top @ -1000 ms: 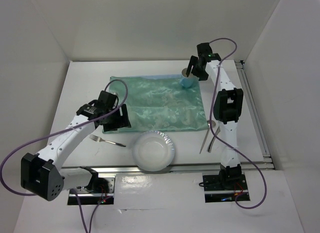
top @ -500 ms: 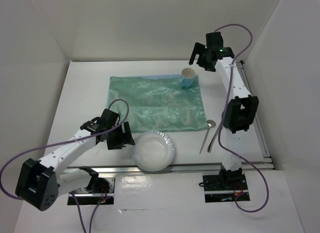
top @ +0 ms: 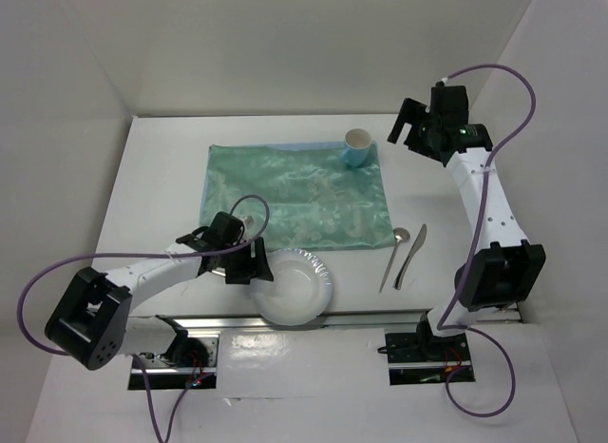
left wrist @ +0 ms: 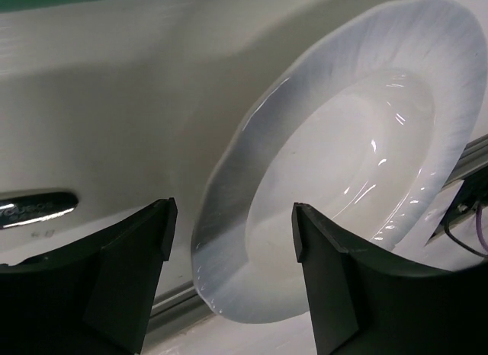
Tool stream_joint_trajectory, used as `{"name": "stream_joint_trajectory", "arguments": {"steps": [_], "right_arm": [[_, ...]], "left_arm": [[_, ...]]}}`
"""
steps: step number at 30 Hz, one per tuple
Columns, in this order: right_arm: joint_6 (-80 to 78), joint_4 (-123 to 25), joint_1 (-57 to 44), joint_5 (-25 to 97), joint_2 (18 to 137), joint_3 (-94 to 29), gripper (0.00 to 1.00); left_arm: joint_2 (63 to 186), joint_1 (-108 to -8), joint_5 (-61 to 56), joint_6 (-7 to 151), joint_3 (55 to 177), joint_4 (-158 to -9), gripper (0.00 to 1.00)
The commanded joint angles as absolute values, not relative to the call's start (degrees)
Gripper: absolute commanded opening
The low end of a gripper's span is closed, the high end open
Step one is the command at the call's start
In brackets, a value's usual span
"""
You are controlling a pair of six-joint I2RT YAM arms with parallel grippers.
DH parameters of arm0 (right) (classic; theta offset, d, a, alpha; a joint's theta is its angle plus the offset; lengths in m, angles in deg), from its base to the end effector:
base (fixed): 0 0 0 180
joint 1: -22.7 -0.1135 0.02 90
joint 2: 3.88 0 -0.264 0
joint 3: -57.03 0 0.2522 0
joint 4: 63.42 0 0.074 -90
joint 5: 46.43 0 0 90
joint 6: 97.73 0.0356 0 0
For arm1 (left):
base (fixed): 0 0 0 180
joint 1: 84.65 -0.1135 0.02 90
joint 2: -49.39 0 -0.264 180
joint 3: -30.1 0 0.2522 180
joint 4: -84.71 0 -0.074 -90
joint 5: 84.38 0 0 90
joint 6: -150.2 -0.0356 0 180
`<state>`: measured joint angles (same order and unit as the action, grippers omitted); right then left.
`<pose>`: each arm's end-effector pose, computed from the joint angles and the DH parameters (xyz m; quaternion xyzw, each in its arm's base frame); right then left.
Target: Set the dinner table for one person
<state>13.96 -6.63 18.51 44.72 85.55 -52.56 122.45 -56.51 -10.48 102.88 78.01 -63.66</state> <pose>0.3412 0.0243 0.3990 0.1404 0.8824 0.0918 0.4397 0.1987 -0.1175 0.1683 -0.0804 0.9463 -0.2734 0.1529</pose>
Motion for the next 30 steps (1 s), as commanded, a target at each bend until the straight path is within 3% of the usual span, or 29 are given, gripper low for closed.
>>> {"name": "stream_joint_trajectory", "arguments": {"steps": [1, 6, 10, 12, 16, 23, 30], "right_arm": [[13.36, -7.64, 20.49, 43.93, 83.05, -48.94, 1.0], [11.61, -7.64, 21.2, 44.53, 80.77, -45.77, 1.0], [10.55, -7.12, 21.2, 45.77, 79.63, -44.18, 1.0], [10.55, -7.12, 21.2, 46.39, 79.1, -42.87, 1.0], [10.55, -6.51, 21.2, 46.91, 78.04, -42.86, 1.0], [11.08, -5.97, 21.73, 47.44, 77.51, -44.62, 1.0], [11.08, -5.45, 21.73, 46.91, 76.46, -44.1, 1.0]], "left_arm": [[124.27, -55.12, -11.69, 101.16, 77.69, -68.6, 0.78], [125.33, -52.05, -11.69, 99.32, 77.69, -70.02, 0.72], [123.93, -50.73, -10.46, 99.31, 78.22, -68.61, 0.44], [123.13, -50.72, -10.46, 97.92, 78.75, -66.95, 0.24], [121.82, -50.72, -11.16, 95.81, 82.43, -62.56, 0.0], [117.87, -50.72, -16.96, 92.37, 92.01, -54.9, 0.0], [121.36, -51.33, -15.82, 93.6, 105.54, -51.47, 0.0]]}}
